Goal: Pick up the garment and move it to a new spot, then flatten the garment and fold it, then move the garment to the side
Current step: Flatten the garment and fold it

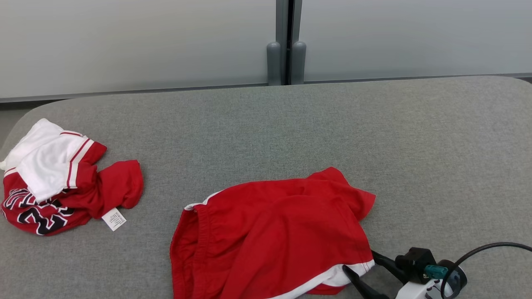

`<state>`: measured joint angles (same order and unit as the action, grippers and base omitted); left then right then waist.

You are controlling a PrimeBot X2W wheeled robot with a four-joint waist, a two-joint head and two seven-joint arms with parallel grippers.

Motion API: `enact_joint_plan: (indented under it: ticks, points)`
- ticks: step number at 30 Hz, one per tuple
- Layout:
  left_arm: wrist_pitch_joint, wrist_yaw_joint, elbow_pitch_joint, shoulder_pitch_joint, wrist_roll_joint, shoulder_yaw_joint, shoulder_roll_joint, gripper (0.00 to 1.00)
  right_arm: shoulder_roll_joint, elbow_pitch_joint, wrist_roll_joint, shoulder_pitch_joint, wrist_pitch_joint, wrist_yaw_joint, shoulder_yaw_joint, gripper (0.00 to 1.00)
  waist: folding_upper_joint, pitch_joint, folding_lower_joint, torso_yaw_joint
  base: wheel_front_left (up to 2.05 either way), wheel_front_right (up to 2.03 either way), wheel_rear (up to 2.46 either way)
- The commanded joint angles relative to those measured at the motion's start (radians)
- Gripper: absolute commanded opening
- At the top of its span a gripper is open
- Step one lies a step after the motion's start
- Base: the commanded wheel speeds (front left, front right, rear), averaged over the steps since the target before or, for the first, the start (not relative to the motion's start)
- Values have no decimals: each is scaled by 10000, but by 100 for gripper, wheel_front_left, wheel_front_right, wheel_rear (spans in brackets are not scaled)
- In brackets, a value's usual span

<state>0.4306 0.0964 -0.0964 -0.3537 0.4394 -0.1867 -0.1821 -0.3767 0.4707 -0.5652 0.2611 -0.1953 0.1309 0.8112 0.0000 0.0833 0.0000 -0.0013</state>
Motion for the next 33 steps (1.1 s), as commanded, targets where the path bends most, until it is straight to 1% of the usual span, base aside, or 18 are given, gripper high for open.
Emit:
enact_joint_plan:
  ticks: [1, 5, 6, 7, 8, 9, 10, 13, 14, 18, 21, 24, 26, 28, 30, 31, 33]
  points:
    - [-23, 66, 107, 210, 52, -25, -70, 100, 2, 55, -93, 123, -101, -2, 21, 100, 0, 63, 0, -5, 0, 0, 0]
    - [-3, 99, 524, 294, 222, -85, -112, 100, 74, 57, -250, 201, -136, -2, 195, 100, 0, 136, 0, -28, 0, 0, 0]
    - [-26, 118, 611, 323, 241, -97, -115, 95, 87, 13, -325, 213, -142, -2, 286, 100, 0, 140, 0, -33, 0, 0, 0]
    - [-25, 134, 720, 343, 333, -106, -92, 57, 80, -67, -399, 267, -177, -2, 377, 91, 0, 143, 0, -38, 0, 0, 0]
    - [-34, 172, 808, 364, 461, -135, -52, 42, 62, -147, -518, 319, -217, -2, 452, 33, 0, 142, 0, -41, 0, 0, 0]
    - [10, 192, 918, 367, 611, -195, -18, 4, 29, -237, -684, 339, -209, -2, 581, 9, 0, 131, 0, -43, 0, 0, 0]
    - [23, 212, 1017, 374, 753, -235, -14, 0, -39, -317, -838, 350, -179, -2, 715, 0, 0, 110, 0, -55, 0, 0, 0]
    - [-20, 251, 1160, 357, 1138, -241, -29, 0, -350, -627, -1374, 377, -116, -2, 960, 0, 0, -1, 0, -118, 0, 0, 0]
    - [-20, 251, 1160, 357, 1138, -241, -29, 0, -350, -627, -1374, 377, -116, -2, 960, 0, 0, -1, 0, -118, 0, 0, 0]
    - [-204, 313, 494, 141, 2260, 2, 215, 0, -959, -1420, -2225, 90, -127, -2, 694, 0, 0, -236, 0, -231, 0, 0, 0]
    - [-177, 343, -757, 13, 3110, 172, 261, 0, -1652, -2443, -2916, -166, 110, -2, 202, 0, 0, -369, 0, -355, 0, 0, 0]
    - [101, 356, -2353, 80, 3832, 259, 183, 0, -2452, -3921, -3786, -373, 546, -1, -494, 0, 0, -356, 0, -492, 0, 0, 0]
    - [374, 341, -3372, 360, 4300, 317, 125, 0, -3149, -4980, -4298, -402, 981, -1, -1036, 0, 0, -272, 0, -584, 0, 0, 0]
    - [742, 315, -4167, 779, 4687, 365, 30, 0, -3704, -5977, -4828, -279, 1437, -1, -1595, 0, 0, -116, 0, -670, 0, 0, 0]
    - [1196, 207, -4738, 1429, 5126, 353, -44, 0, -4272, -6704, -5193, 13, 1934, -1, -2215, 0, 0, 160, 0, -722, 0, 0, 0]
    - [1709, 62, -5051, 2471, 5302, 430, -249, 0, -4663, -7241, -5571, 461, 2461, -1, -2838, 0, 0, 574, 0, -744, 0, 0, 0]
    - [2234, -158, -5087, 3815, 5590, 399, -234, 0, -4931, -7515, -5815, 1209, 3004, -1, -3419, 0, 0, 1126, 0, -744, 0, 0, 0]
